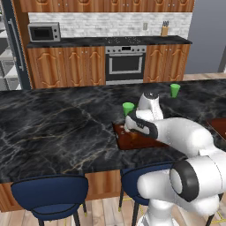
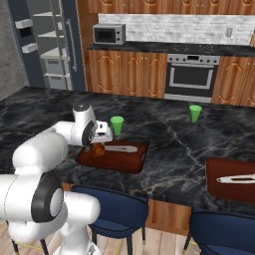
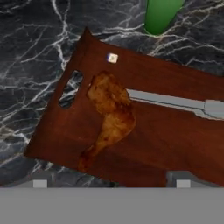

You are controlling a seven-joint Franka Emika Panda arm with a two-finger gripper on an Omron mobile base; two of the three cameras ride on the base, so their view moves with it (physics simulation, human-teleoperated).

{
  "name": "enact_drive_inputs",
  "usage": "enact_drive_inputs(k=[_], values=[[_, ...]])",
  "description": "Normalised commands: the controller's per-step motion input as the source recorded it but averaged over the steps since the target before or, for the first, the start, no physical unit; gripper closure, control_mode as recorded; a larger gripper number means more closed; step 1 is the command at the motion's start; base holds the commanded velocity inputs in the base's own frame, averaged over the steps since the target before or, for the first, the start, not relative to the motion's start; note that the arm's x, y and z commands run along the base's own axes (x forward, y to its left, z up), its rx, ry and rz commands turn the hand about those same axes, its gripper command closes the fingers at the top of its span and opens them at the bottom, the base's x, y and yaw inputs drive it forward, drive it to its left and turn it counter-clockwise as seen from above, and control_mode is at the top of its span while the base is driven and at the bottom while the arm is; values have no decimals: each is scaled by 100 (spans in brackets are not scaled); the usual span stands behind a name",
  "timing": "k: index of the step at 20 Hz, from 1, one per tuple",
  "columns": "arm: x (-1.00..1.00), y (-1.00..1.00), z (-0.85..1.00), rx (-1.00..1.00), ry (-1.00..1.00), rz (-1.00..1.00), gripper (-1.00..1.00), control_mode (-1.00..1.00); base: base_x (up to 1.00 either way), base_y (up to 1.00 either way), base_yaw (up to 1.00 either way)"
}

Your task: Gather the cucumber and carrot from the fridge and place them on a tray on the dining counter. Then gather the chicken drumstick and fish from the fridge and place them on the other tray.

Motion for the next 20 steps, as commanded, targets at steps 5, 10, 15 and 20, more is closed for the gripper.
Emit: enact_drive_inputs(k=[5, 10, 15, 20], values=[[-73, 0, 81, 5, -7, -6, -100, -100, 0, 0, 0], [-87, 0, 80, 6, -9, -4, -100, -100, 0, 0, 0], [-88, 0, 78, 6, -9, -3, -100, -100, 0, 0, 0], [-67, 3, 46, 1, -14, -4, -100, -100, 0, 0, 0]])
